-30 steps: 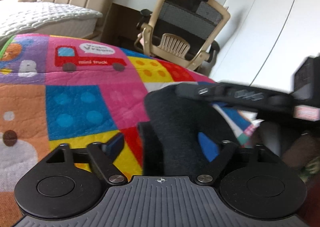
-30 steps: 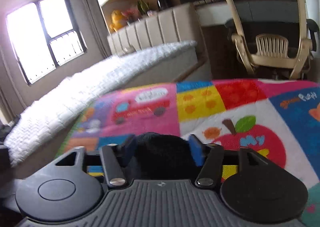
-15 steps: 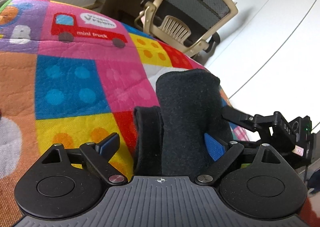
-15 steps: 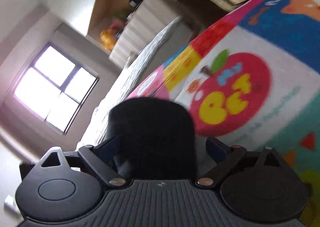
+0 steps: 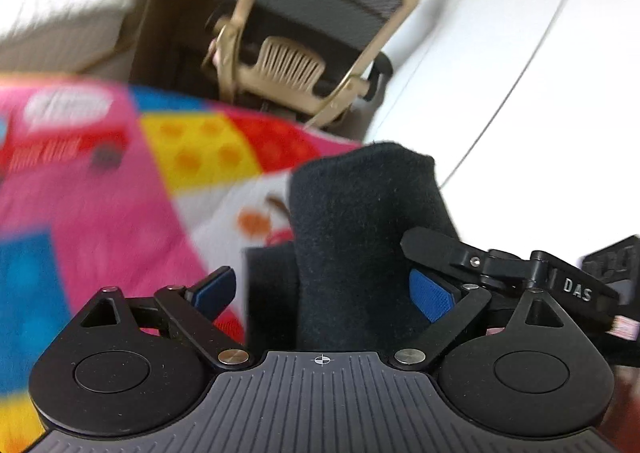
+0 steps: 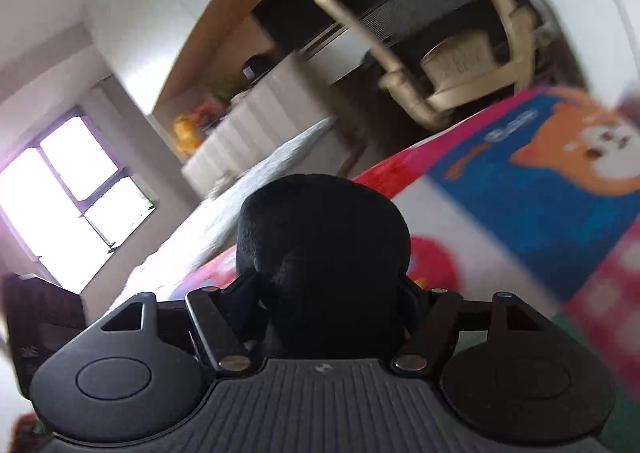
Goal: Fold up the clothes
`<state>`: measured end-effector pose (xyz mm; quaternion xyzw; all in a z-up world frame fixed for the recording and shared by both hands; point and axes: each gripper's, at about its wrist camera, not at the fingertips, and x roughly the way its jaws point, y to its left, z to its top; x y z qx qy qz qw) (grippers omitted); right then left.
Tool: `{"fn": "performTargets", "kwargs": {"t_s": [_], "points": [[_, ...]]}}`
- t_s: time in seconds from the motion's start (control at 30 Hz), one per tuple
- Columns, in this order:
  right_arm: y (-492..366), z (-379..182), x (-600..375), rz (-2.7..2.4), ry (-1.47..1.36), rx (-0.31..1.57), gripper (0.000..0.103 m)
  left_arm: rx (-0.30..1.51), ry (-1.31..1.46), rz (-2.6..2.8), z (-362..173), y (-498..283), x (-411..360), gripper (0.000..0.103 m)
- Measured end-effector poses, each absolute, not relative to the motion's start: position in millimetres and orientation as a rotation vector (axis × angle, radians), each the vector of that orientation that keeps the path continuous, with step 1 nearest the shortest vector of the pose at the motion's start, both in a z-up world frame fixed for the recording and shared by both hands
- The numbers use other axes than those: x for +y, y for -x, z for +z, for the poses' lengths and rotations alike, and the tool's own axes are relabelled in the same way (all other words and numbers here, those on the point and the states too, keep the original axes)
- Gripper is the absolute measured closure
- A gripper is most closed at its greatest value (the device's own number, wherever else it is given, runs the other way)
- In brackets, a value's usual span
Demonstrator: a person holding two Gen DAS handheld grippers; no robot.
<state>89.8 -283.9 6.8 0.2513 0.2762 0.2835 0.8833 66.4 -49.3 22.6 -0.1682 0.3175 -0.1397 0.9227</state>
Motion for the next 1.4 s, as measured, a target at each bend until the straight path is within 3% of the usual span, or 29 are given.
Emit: {"fn": "performTargets", "kwargs": {"t_s": [0.13,0.17,0.3,0.43,0.47,0.5,0.57,0.73,1.07,1.3,1.4], "points": [[-93,-5,-290,0.553,-0.545,0.584,0.022,0.659,0.422,-0.281,3,-76,-50,0.004],[-93,-5,-291,0.556,-0.544,0.577,0.016,0.652,0.455,-0.290,-3,-74,-47,0.004],[-89,-6,-287,0.537,-0.521,0.571,0.008,0.608,0.491,-0.290,-10,-66,-44,0.003],[-78,3,-299,0.445,-0.503,0.543,0.008,0.606,0.473,-0.289,-7,-67,-46,0.003],[-75,9,-301,0.418,-0.465,0.514,0.012,0.606,0.472,-0.290,-6,-67,-46,0.003],[-71,16,-302,0.390,-0.426,0.483,0.027,0.607,0.475,-0.292,-7,-67,-45,0.003],[-76,29,-300,0.388,-0.377,0.482,0.049,0.608,0.480,-0.294,-7,-68,-45,0.003],[-100,44,-283,0.423,-0.324,0.548,0.063,0.611,0.490,-0.293,-7,-66,-43,0.003],[-111,42,-203,0.431,-0.026,0.594,0.063,0.598,0.518,-0.233,-5,-58,-25,0.003],[-102,37,-224,0.374,-0.122,0.619,0.061,0.507,0.574,-0.332,8,-45,-17,0.004],[-98,40,-228,0.383,-0.153,0.632,0.061,0.549,0.501,-0.306,6,-49,-27,0.004]]}}
